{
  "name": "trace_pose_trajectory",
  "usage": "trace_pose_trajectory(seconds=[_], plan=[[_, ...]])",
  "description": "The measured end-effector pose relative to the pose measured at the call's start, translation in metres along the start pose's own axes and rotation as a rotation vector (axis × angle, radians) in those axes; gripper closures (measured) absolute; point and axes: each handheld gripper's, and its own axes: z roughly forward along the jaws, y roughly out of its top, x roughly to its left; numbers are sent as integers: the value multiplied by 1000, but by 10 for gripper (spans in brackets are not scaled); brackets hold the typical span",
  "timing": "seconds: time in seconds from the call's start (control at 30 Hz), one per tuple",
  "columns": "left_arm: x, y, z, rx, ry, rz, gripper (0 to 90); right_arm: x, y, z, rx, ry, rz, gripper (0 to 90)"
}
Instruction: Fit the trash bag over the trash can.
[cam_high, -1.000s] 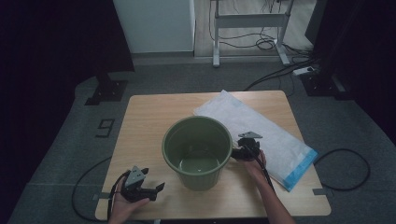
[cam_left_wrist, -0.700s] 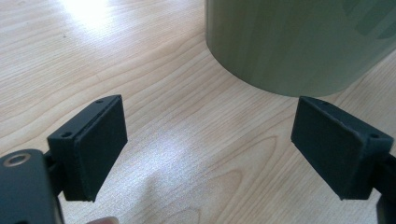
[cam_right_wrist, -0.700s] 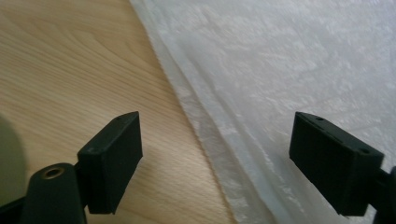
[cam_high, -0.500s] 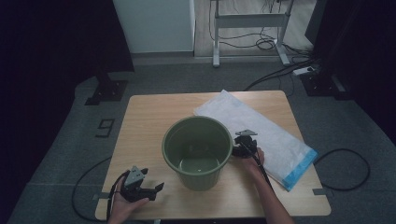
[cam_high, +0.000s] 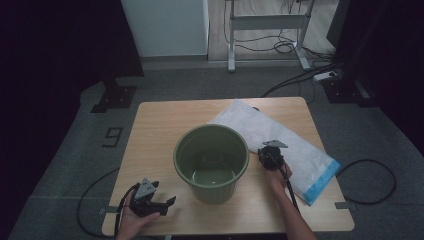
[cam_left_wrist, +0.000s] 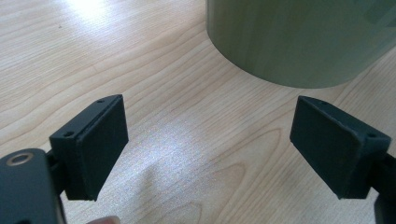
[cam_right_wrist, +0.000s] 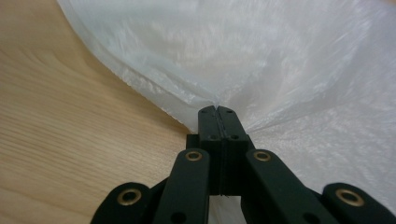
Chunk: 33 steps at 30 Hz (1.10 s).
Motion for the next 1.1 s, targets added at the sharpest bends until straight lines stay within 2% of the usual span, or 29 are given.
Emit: trace_pose_trajectory(seconds=[0.1,0.27,0.33,0.47,0.5,0.57,0.6,0.63,0.73,0.87,0.93,1.1], plan=[[1,0,1,1,2,-3,116,-4,-2,-22,-98,67,81,894],[-2,1,4,14,3,4,119,-6,0,-60,-217,155,142,894],[-3,1,4,14,0,5,119,-7,3,-73,-253,175,156,894],[-5,2,4,9,-2,-1,121,-13,16,-106,-342,238,209,894],[-4,3,4,8,-7,-9,121,-13,16,-106,-342,238,209,894],[-4,3,4,4,-14,-20,123,-14,20,-119,-376,264,238,894],[-4,3,4,2,-14,-21,126,-14,24,-132,-420,269,244,894],[-4,4,3,-1,-14,-24,126,-14,24,-132,-420,269,244,894],[-4,4,2,-10,-11,-29,128,-13,29,-147,-479,282,253,894],[-4,7,-2,-23,-12,-38,133,-10,39,-166,-529,297,240,894],[-5,9,-4,-33,-13,-40,132,-9,43,-174,-541,301,225,894],[-6,11,-7,-47,-10,-41,134,-3,56,-199,-617,296,182,895]])
